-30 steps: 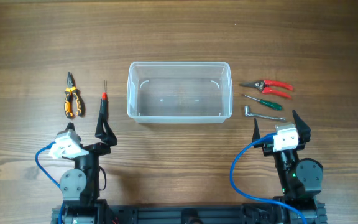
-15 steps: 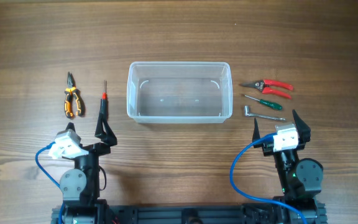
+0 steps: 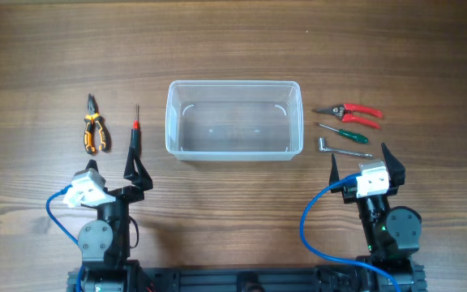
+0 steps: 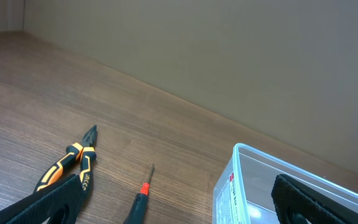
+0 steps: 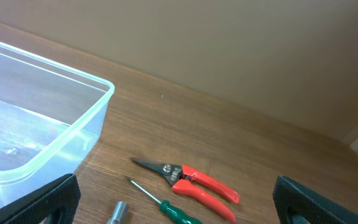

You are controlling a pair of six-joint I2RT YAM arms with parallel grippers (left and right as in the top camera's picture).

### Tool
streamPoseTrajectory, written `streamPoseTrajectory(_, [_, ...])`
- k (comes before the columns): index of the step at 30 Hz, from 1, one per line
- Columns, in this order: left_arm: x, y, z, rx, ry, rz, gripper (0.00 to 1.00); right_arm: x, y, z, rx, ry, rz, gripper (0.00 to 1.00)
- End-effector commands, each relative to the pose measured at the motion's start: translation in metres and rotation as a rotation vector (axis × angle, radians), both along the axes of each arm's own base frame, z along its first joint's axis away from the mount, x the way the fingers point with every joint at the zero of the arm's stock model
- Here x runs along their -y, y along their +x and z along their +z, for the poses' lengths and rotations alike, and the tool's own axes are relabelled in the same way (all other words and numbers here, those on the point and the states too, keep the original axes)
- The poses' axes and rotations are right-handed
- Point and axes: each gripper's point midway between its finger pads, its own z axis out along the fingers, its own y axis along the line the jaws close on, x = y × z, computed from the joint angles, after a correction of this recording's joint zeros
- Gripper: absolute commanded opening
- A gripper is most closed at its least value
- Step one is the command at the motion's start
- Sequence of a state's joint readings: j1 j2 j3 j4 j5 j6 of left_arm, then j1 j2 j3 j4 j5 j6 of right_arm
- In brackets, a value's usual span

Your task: Pack container

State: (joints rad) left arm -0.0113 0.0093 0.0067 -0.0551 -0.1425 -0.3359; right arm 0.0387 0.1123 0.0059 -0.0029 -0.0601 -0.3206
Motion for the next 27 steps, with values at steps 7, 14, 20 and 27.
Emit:
streamPoseTrajectory(7, [-0.002,0.0,-0.001,-0.001,-0.011,0.014,1.0,-0.004,0.0,0.001,0.005,-0.016,0.021,1.0])
streamPoseTrajectory(14, [-0.002,0.0,-0.001,-0.001,-0.011,0.014,1.0,-0.005,0.0,0.005,0.022,-0.015,0.029,1.0])
streamPoseTrajectory(20, [-0.002,0.0,-0.001,-0.001,-0.011,0.014,1.0,-0.041,-0.008,0.007,0.03,0.008,0.243,1.0])
streamPoseTrajectory(27, [-0.002,0.0,-0.001,-0.001,-0.011,0.014,1.0,-0.047,-0.01,0.011,0.04,0.033,0.28,1.0])
